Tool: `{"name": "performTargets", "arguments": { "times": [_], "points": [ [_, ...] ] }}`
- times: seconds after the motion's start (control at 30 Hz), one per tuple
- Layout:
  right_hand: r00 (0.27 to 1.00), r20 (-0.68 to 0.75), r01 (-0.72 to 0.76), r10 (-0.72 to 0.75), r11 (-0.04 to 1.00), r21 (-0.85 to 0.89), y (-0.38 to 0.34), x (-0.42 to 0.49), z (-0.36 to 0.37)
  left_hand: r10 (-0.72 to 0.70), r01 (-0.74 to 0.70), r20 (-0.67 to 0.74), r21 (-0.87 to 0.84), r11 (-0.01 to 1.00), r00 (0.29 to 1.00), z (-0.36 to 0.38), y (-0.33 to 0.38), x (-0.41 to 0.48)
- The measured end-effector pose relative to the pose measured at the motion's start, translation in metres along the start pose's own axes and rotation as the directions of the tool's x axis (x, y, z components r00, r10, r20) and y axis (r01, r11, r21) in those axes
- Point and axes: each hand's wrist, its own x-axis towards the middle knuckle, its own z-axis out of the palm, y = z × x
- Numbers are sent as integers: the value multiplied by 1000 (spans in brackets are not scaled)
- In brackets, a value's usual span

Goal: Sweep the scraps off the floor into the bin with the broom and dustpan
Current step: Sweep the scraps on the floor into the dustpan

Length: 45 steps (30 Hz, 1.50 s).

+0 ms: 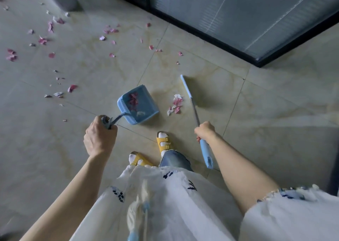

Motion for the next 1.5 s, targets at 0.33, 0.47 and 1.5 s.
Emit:
{"name": "performTargets", "arguments": {
  "times": [0.33,0.47,1.5],
  "points": [
    [991,133,-37,17,988,149,-11,-65,23,9,-7,50,-32,999,999,-15,-1,20],
    [979,192,-132,70,936,327,-18,-62,3,44,-47,96,30,998,994,-26,-10,34],
    [988,113,99,-104,994,48,-57,-80,55,-164,166,73,-29,986,984,-26,-68,27]
  ]
}}
